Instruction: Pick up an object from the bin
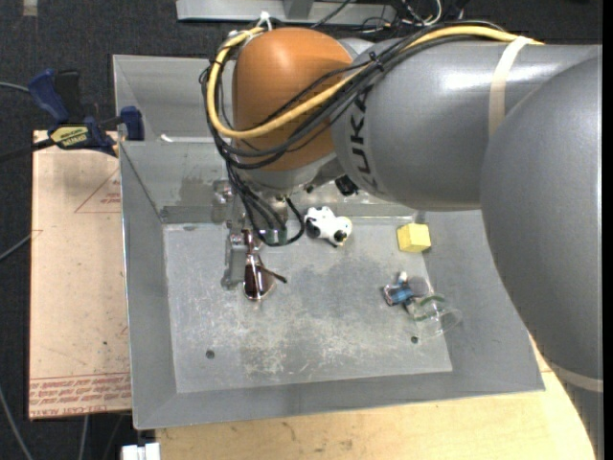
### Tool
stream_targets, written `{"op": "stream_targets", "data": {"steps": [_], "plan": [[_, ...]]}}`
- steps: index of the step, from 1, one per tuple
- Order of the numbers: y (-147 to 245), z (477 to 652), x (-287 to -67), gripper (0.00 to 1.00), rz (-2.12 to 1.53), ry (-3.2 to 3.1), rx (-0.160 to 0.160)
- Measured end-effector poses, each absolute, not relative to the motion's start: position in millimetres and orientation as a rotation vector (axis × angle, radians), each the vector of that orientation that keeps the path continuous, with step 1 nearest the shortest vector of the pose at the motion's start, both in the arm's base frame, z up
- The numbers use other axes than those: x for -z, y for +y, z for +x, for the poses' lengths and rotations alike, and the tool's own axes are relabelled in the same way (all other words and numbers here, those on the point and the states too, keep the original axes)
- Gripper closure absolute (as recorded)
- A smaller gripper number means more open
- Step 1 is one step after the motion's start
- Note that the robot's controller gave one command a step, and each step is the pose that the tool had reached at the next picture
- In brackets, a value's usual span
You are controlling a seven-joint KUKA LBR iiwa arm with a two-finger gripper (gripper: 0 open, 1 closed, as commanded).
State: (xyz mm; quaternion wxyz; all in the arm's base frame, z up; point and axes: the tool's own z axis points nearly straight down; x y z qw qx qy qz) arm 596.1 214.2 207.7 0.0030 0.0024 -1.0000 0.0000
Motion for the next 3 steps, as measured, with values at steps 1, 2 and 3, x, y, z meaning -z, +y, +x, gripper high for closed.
{"op": "stream_targets", "data": {"steps": [1,2,3], "plan": [[212.8,597.7,-213.1,0.0,0.001,-3.143,0.002],[197.0,607.3,-176.0,0.0,0.272,-3.139,0.006],[144.6,609.7,-83.2,0.0,0.825,-3.038,0.001]]}}
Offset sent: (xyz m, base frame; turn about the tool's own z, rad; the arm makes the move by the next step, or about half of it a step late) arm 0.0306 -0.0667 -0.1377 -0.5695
